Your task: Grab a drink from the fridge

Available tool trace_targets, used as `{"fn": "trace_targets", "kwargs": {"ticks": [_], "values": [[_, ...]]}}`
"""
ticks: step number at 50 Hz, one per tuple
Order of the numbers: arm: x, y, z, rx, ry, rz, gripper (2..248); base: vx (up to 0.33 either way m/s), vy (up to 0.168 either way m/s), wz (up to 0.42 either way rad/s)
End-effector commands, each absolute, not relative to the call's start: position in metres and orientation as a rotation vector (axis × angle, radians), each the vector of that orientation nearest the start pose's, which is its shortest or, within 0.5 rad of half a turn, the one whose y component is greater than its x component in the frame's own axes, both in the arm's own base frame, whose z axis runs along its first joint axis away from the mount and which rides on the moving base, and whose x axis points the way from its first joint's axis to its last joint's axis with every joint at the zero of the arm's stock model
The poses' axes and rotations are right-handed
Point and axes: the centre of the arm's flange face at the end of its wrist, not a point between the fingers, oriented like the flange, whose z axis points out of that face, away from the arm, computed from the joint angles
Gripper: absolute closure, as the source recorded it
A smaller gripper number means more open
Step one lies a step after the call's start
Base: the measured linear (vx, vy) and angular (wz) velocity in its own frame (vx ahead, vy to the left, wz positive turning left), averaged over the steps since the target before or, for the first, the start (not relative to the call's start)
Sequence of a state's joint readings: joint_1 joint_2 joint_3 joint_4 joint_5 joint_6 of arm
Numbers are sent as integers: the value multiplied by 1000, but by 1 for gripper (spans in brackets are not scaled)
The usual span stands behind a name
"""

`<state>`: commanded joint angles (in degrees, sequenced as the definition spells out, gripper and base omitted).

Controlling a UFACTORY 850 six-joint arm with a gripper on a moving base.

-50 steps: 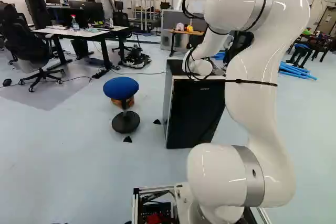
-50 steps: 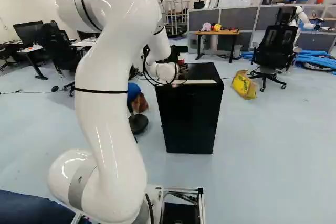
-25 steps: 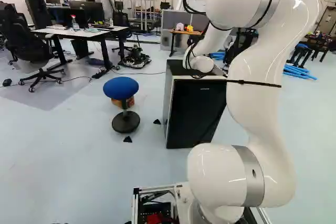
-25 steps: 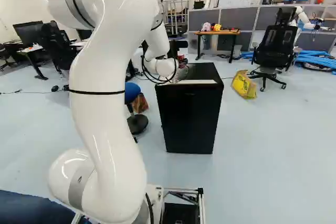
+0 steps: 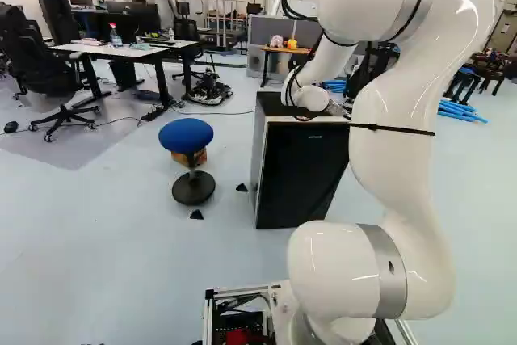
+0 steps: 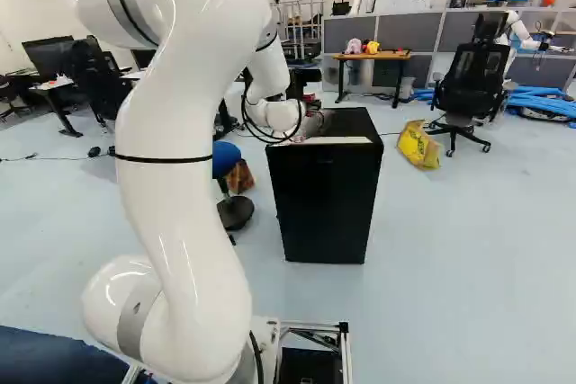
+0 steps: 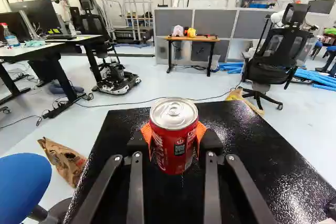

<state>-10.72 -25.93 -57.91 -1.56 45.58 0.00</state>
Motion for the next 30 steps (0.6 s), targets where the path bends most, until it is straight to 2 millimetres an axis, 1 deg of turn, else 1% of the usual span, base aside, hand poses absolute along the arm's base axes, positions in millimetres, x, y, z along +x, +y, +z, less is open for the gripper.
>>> {"fn": "trace_targets", "kwargs": {"ticks": [16,30], "values": [[585,-103,416,-2536,183,-2022,151,0,0,0],[562,-91,418,-2538,169,-2006,151,0,0,0]]}}
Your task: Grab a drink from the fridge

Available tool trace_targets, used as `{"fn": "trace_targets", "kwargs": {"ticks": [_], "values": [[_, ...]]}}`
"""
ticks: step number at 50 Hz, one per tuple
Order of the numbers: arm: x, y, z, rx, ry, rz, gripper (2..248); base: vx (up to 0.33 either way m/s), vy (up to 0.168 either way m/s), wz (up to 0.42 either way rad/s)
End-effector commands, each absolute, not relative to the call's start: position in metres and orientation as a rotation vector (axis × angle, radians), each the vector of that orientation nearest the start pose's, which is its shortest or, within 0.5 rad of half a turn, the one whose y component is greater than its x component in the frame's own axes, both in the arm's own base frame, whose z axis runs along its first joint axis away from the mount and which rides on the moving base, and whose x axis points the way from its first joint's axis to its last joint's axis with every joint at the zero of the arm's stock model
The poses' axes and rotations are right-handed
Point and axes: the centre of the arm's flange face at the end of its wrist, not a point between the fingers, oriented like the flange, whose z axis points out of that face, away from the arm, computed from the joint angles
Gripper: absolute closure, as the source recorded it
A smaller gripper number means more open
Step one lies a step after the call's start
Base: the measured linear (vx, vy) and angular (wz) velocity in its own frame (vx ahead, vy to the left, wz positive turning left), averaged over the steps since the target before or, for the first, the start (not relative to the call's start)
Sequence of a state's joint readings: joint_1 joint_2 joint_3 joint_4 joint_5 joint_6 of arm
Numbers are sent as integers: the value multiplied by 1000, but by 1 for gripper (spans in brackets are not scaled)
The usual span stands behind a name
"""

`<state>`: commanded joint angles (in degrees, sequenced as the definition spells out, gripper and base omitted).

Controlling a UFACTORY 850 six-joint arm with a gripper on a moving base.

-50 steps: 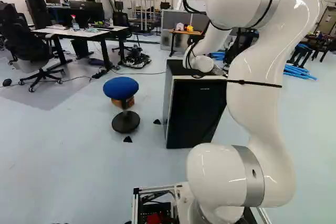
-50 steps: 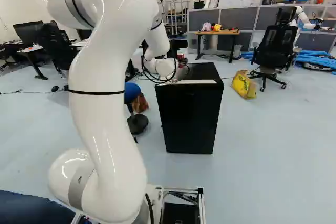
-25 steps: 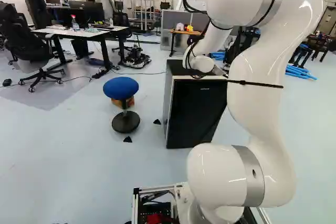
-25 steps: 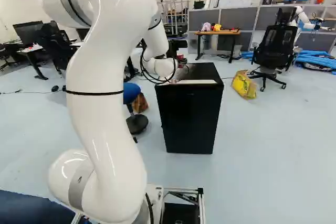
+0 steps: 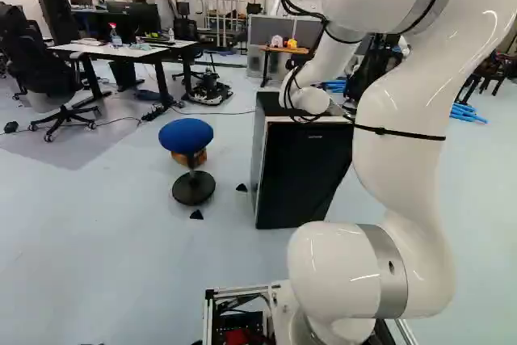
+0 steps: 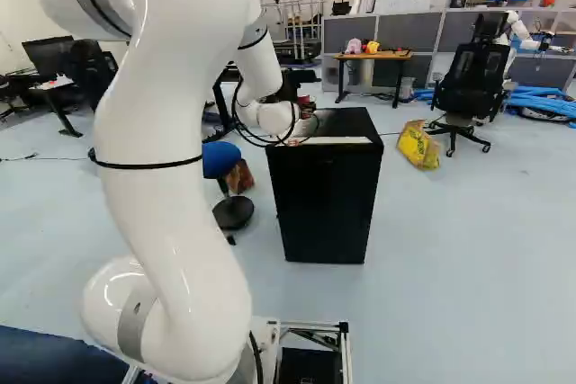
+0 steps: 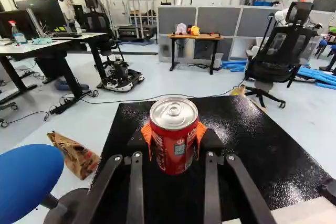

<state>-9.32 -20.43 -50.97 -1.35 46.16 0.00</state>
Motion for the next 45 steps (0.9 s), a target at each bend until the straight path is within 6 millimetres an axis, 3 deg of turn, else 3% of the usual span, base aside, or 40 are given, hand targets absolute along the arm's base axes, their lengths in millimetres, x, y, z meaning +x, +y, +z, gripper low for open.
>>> {"fn": "trace_targets", "kwargs": {"ticks": [23,45], "values": [[507,-65,419,-2542,135,-1969,151,0,0,0],[433,-37,412,-2547,92,-1922,151,0,0,0]]}}
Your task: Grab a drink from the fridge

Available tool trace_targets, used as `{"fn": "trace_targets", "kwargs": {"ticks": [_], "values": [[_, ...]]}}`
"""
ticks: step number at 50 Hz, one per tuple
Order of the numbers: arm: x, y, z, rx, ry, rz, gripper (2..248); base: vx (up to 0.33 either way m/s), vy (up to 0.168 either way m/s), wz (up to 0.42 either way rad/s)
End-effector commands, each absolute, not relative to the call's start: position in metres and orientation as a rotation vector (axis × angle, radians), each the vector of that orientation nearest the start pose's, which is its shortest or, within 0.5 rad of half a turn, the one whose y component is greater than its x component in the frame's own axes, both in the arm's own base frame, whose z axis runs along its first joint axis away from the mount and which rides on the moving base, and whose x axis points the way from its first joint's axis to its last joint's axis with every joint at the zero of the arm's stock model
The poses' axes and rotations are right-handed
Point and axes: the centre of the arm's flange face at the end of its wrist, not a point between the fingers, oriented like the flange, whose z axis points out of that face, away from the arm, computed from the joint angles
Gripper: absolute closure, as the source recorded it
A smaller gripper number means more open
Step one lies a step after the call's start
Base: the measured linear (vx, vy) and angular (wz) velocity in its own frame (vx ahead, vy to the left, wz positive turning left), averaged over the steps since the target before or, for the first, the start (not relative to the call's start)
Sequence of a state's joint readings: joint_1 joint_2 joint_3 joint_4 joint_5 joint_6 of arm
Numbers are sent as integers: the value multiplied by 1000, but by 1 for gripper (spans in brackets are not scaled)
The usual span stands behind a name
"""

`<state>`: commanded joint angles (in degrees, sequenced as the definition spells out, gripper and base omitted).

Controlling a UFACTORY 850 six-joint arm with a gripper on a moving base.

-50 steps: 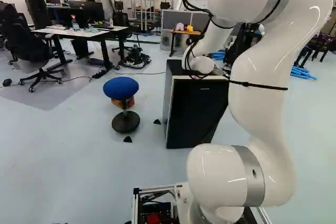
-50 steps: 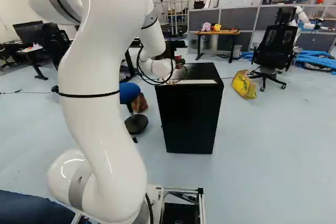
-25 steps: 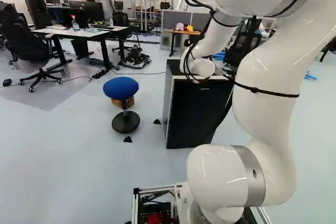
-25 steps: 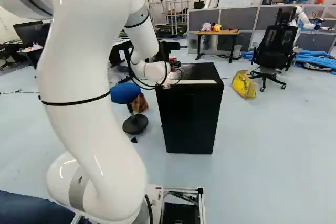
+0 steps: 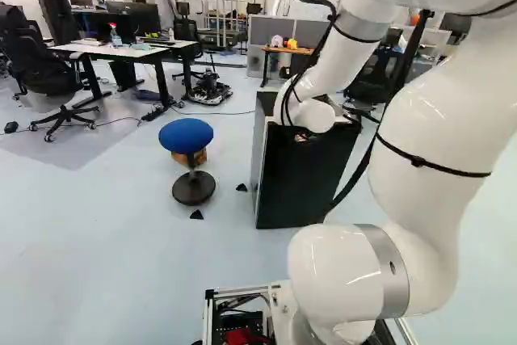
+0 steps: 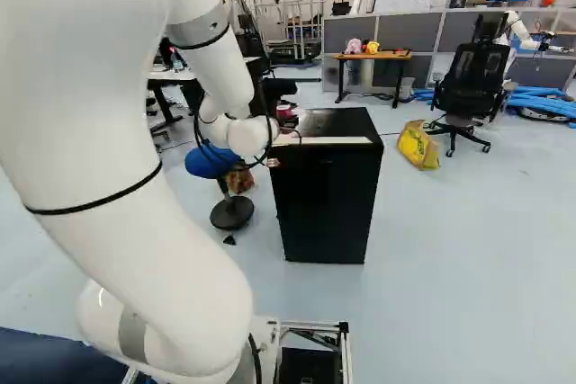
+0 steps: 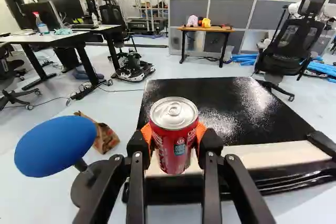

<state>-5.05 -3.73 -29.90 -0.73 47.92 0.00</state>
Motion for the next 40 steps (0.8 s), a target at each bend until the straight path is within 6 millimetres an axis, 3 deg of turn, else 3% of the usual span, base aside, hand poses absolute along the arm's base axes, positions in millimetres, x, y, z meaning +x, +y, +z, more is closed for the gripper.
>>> {"fn": "trace_targets", "kwargs": {"ticks": [20,40], "values": [[367,-19,399,-2552,55,-1882,151,0,0,0],[318,-8,384,-2555,27,-1853,151,0,0,0]]}}
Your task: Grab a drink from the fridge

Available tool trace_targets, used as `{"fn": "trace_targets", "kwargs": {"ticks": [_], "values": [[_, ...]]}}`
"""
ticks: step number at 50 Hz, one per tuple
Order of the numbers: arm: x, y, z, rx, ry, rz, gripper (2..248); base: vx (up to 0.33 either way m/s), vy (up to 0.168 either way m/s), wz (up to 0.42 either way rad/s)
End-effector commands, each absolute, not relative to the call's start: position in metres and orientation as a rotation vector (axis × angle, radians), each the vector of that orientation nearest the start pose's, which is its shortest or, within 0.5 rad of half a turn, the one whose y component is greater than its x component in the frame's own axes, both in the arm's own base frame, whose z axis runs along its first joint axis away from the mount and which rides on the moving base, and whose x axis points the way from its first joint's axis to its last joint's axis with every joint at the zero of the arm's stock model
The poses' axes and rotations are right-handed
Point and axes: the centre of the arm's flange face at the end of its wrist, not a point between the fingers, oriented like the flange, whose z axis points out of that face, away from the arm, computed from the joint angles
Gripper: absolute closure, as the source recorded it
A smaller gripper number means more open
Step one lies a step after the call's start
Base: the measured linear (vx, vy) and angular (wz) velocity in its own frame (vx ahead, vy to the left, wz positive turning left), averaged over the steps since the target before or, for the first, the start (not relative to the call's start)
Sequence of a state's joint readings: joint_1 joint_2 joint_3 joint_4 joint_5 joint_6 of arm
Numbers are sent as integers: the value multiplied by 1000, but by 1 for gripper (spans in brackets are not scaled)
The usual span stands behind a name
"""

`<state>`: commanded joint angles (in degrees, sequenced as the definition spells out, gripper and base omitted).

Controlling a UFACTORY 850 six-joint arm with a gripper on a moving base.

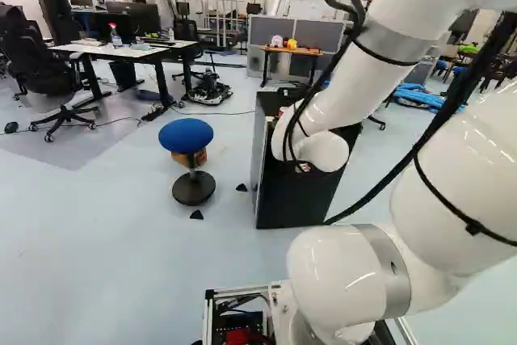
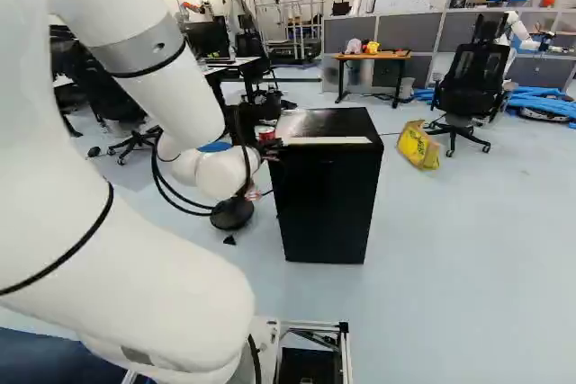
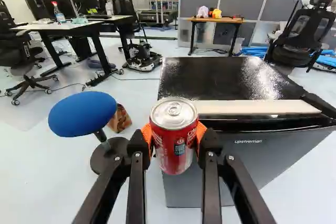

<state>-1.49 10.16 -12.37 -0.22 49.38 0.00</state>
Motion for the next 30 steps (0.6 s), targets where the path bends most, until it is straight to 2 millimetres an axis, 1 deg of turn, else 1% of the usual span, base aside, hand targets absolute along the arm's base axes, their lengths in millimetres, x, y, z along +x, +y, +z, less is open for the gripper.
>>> {"fn": "trace_targets", "kwargs": {"ticks": [15,30], "values": [[293,-3,375,-2556,13,-1838,151,0,0,0],[277,-1,368,-2557,4,-1828,151,0,0,0]]}}
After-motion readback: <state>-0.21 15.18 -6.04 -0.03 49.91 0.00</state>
